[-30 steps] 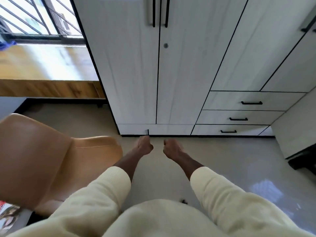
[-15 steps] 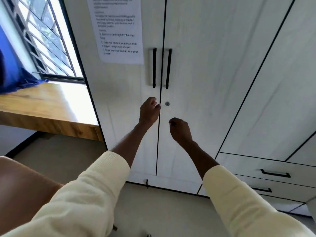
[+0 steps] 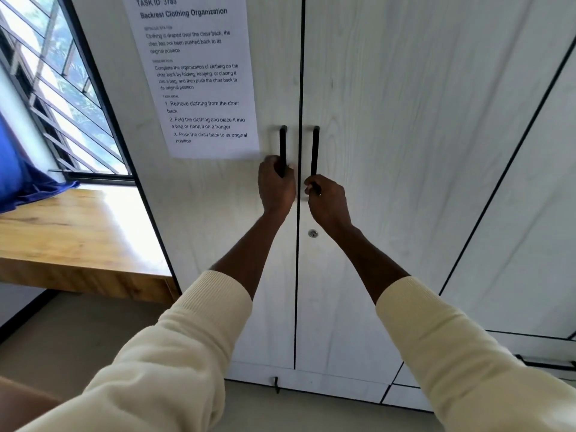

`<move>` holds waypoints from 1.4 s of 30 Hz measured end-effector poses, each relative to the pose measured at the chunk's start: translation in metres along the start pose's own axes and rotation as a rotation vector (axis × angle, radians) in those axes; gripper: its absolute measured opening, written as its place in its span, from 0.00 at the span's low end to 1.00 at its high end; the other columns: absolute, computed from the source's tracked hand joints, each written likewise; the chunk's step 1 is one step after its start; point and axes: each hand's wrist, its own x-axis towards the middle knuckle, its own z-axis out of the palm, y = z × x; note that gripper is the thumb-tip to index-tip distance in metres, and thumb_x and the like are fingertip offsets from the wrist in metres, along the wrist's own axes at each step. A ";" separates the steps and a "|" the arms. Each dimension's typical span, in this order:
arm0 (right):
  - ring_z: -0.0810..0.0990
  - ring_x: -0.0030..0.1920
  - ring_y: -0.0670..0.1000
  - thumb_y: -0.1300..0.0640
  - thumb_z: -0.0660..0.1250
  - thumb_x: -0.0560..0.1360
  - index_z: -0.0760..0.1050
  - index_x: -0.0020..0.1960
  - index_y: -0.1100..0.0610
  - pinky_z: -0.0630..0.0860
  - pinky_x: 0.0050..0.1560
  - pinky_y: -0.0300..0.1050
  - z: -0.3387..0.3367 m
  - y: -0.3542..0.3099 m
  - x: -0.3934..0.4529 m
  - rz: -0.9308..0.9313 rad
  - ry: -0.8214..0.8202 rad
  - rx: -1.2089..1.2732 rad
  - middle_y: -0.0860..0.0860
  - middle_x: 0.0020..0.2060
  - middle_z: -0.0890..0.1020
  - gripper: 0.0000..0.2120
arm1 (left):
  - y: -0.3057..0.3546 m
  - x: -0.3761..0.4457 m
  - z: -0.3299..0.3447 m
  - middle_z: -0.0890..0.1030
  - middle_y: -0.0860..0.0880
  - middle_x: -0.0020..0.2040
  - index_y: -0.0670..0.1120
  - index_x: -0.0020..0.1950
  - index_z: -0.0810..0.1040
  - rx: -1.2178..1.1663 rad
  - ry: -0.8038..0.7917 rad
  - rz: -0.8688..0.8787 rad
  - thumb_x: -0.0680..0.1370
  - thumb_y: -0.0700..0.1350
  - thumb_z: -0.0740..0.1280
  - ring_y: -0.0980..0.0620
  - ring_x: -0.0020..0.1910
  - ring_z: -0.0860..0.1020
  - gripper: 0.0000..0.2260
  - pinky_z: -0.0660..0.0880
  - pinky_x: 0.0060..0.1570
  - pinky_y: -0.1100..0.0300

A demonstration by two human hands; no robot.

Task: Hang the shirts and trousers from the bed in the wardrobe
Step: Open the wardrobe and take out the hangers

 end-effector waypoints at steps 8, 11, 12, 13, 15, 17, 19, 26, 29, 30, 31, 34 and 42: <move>0.78 0.58 0.54 0.64 0.57 0.82 0.75 0.65 0.62 0.73 0.58 0.43 -0.006 -0.006 -0.018 0.023 -0.037 0.032 0.56 0.58 0.80 0.14 | 0.015 -0.003 -0.016 0.80 0.47 0.44 0.50 0.47 0.74 -0.006 -0.241 -0.185 0.73 0.38 0.63 0.46 0.39 0.77 0.07 0.76 0.39 0.53; 0.79 0.51 0.58 0.60 0.57 0.83 0.73 0.64 0.61 0.79 0.53 0.54 -0.015 -0.013 -0.033 0.022 -0.089 0.087 0.55 0.55 0.77 0.13 | 0.027 -0.023 -0.030 0.78 0.49 0.42 0.48 0.50 0.74 0.016 -0.201 -0.185 0.73 0.37 0.61 0.46 0.39 0.77 0.09 0.78 0.40 0.52; 0.79 0.48 0.58 0.60 0.57 0.83 0.73 0.63 0.61 0.79 0.51 0.55 -0.019 -0.016 -0.039 0.008 -0.095 0.102 0.54 0.54 0.76 0.12 | 0.031 -0.033 -0.037 0.78 0.51 0.41 0.48 0.50 0.74 0.024 -0.174 -0.178 0.74 0.38 0.62 0.45 0.40 0.78 0.08 0.78 0.40 0.52; 0.78 0.49 0.56 0.60 0.56 0.83 0.74 0.63 0.62 0.78 0.52 0.51 -0.021 -0.017 -0.045 -0.006 -0.098 0.103 0.54 0.54 0.76 0.13 | 0.032 -0.043 -0.045 0.78 0.52 0.41 0.47 0.50 0.74 0.034 -0.144 -0.165 0.74 0.39 0.62 0.45 0.41 0.78 0.07 0.79 0.41 0.51; 0.76 0.56 0.54 0.59 0.55 0.84 0.73 0.66 0.62 0.71 0.56 0.40 -0.024 -0.022 -0.059 -0.029 -0.108 0.115 0.56 0.58 0.77 0.14 | 0.031 -0.064 -0.066 0.79 0.51 0.42 0.47 0.50 0.75 0.033 -0.076 -0.142 0.75 0.40 0.63 0.46 0.42 0.79 0.06 0.80 0.43 0.48; 0.74 0.63 0.54 0.58 0.55 0.84 0.72 0.69 0.60 0.68 0.62 0.40 -0.022 -0.032 -0.072 -0.023 -0.164 0.192 0.56 0.64 0.76 0.16 | 0.032 -0.084 -0.094 0.80 0.51 0.44 0.47 0.52 0.76 0.021 0.010 -0.114 0.77 0.42 0.64 0.49 0.42 0.80 0.05 0.80 0.42 0.50; 0.74 0.65 0.54 0.55 0.55 0.84 0.72 0.71 0.56 0.69 0.66 0.44 -0.012 -0.047 -0.081 0.011 -0.240 0.292 0.54 0.67 0.75 0.17 | 0.036 -0.101 -0.124 0.79 0.53 0.43 0.46 0.56 0.75 0.010 0.070 -0.076 0.80 0.44 0.64 0.54 0.40 0.78 0.06 0.78 0.38 0.58; 0.82 0.53 0.48 0.51 0.63 0.81 0.75 0.68 0.48 0.79 0.53 0.50 0.040 -0.132 -0.137 0.059 -0.638 0.652 0.50 0.56 0.82 0.15 | 0.030 -0.133 -0.245 0.75 0.52 0.36 0.47 0.54 0.72 -0.072 0.088 -0.041 0.72 0.57 0.74 0.55 0.36 0.75 0.20 0.74 0.40 0.58; 0.82 0.56 0.52 0.55 0.67 0.79 0.77 0.66 0.48 0.79 0.54 0.51 0.072 -0.154 -0.152 0.073 -0.728 0.721 0.53 0.58 0.82 0.17 | 0.022 -0.133 -0.293 0.76 0.54 0.37 0.45 0.54 0.75 0.023 0.153 -0.036 0.72 0.53 0.76 0.56 0.36 0.75 0.18 0.75 0.41 0.59; 0.81 0.58 0.52 0.56 0.67 0.78 0.76 0.67 0.49 0.80 0.53 0.49 0.082 -0.160 -0.156 0.068 -0.749 0.724 0.53 0.59 0.81 0.18 | 0.017 -0.133 -0.308 0.79 0.52 0.41 0.46 0.55 0.76 0.029 0.173 -0.032 0.72 0.53 0.75 0.56 0.39 0.77 0.18 0.76 0.43 0.60; 0.80 0.59 0.52 0.57 0.66 0.79 0.75 0.68 0.49 0.80 0.54 0.48 0.094 -0.168 -0.159 0.050 -0.757 0.715 0.52 0.61 0.80 0.18 | 0.013 -0.133 -0.325 0.82 0.50 0.45 0.46 0.55 0.78 0.019 0.189 -0.032 0.72 0.53 0.75 0.55 0.43 0.79 0.17 0.77 0.47 0.60; 0.78 0.62 0.52 0.59 0.65 0.80 0.73 0.70 0.52 0.80 0.55 0.45 0.134 -0.194 -0.170 0.005 -0.706 0.711 0.50 0.65 0.76 0.19 | 0.005 -0.128 -0.374 0.85 0.46 0.49 0.46 0.54 0.82 -0.034 0.170 -0.033 0.73 0.49 0.75 0.54 0.50 0.82 0.12 0.79 0.55 0.54; 0.80 0.59 0.47 0.52 0.69 0.78 0.74 0.70 0.49 0.82 0.53 0.45 0.199 -0.217 -0.188 0.012 -0.421 0.779 0.48 0.64 0.78 0.20 | -0.020 -0.109 -0.425 0.84 0.43 0.47 0.42 0.56 0.80 0.007 0.084 0.019 0.72 0.54 0.75 0.43 0.47 0.82 0.19 0.79 0.52 0.42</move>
